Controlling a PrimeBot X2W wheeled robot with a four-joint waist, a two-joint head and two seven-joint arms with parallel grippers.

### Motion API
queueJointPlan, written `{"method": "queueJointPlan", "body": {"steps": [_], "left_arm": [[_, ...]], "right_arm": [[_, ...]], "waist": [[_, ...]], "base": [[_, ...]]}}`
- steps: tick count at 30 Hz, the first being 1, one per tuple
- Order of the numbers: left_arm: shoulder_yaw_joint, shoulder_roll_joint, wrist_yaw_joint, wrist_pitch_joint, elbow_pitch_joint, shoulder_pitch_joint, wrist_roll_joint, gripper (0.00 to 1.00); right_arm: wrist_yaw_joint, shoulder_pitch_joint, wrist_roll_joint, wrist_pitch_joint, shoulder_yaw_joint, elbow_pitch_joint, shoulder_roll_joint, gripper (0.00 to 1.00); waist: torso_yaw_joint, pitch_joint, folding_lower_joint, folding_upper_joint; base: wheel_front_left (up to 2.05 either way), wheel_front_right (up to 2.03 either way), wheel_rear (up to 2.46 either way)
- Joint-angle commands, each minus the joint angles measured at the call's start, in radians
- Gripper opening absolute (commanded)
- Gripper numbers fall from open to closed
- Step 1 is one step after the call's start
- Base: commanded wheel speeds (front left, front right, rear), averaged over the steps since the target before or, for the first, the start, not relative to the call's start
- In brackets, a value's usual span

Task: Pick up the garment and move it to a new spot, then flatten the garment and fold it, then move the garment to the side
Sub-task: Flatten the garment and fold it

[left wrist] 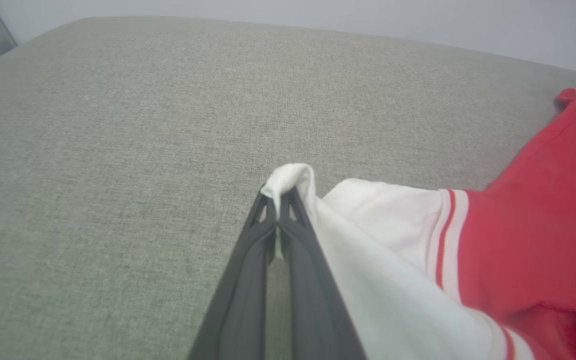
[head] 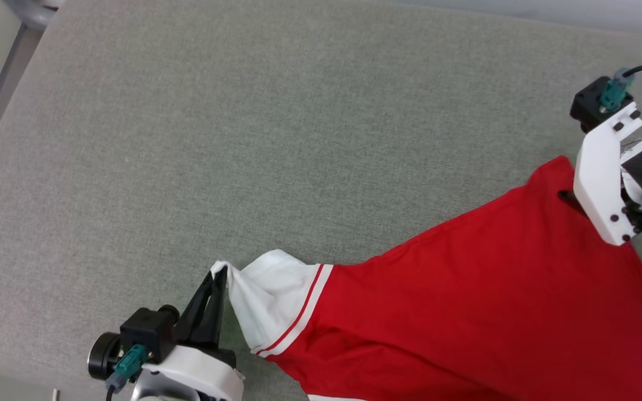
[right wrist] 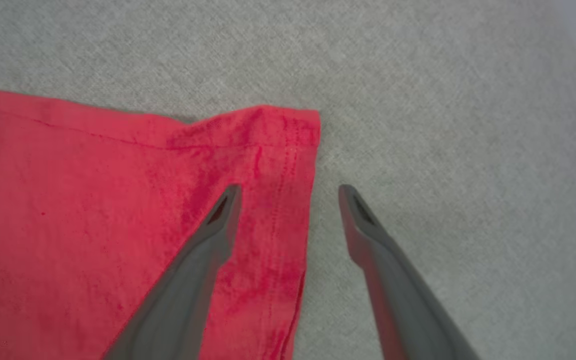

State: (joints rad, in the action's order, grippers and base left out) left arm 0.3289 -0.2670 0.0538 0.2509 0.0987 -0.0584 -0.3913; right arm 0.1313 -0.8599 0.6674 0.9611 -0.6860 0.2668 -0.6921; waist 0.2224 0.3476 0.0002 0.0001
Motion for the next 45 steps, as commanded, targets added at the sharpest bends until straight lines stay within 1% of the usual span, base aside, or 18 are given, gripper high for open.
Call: {"method": "queueJointPlan", "body": {"steps": [1,6,14,15,16,17,22,23,31,38,45], "left_arm": [[0.004,0.008,-0.005,0.008,0.0,-0.022,0.006,0.0],[0.012,0.017,-0.011,0.01,0.006,-0.042,0.012,0.0],[0.016,0.025,-0.016,0.012,0.022,-0.056,0.017,0.0],[0.015,0.026,-0.016,0.013,0.025,-0.057,0.017,0.0],[0.016,0.027,-0.016,0.013,0.027,-0.058,0.016,0.0],[0.016,0.027,-0.017,0.013,0.031,-0.058,0.016,0.0],[0.013,0.019,-0.017,0.014,0.045,-0.046,0.012,0.0],[0.013,0.019,-0.017,0.014,0.045,-0.046,0.012,0.0],[0.0,-0.013,-0.005,0.007,0.03,-0.008,0.008,0.0],[-0.035,-0.063,0.015,-0.018,-0.039,0.014,0.0,0.0],[-0.07,-0.12,0.016,-0.071,-0.151,-0.034,-0.01,0.0]], "right_arm": [[-0.001,-0.015,0.003,-0.003,-0.016,0.026,0.011,1.0],[-0.001,-0.022,-0.008,-0.043,-0.096,0.096,0.016,1.0],[-0.001,0.022,0.034,-0.09,-0.218,0.189,0.012,1.0],[-0.001,0.022,0.041,-0.093,-0.23,0.196,0.011,0.95],[-0.001,0.02,0.047,-0.101,-0.24,0.199,0.01,0.2],[-0.001,0.014,0.057,-0.117,-0.245,0.202,0.011,0.0],[-0.001,-0.028,0.09,-0.214,-0.232,0.219,0.013,0.0],[-0.001,-0.028,0.09,-0.214,-0.232,0.219,0.013,0.0],[-0.001,-0.029,0.155,-0.381,-0.219,0.204,0.014,0.0],[-0.001,0.008,0.201,-0.508,-0.19,0.153,-0.004,0.0],[-0.001,0.036,0.213,-0.611,-0.097,0.093,-0.018,0.0]], "waist": [[0.016,0.022,-0.0002,-0.0001],[0.032,0.049,-0.0002,-0.0001],[0.033,0.06,-0.0002,-0.0001],[0.031,0.058,-0.0002,-0.0001],[0.028,0.055,-0.0002,-0.0001],[0.026,0.05,-0.0002,-0.0001],[0.01,0.013,-0.0002,-0.0001],[0.01,0.013,-0.0002,-0.0001],[-0.022,-0.082,-0.0002,-0.0001],[-0.06,-0.16,-0.0002,-0.0001],[-0.102,-0.218,-0.0002,-0.0001]], "base": [[0.0,0.0,0.0],[0.0,0.0,0.0],[0.0,0.0,0.0],[0.0,0.0,0.0],[0.0,0.0,0.0],[0.0,0.0,0.0],[0.0,0.0,0.0],[0.0,0.0,0.0],[0.0,0.0,0.0],[0.0,0.0,0.0],[0.0,0.0,0.0]]}}
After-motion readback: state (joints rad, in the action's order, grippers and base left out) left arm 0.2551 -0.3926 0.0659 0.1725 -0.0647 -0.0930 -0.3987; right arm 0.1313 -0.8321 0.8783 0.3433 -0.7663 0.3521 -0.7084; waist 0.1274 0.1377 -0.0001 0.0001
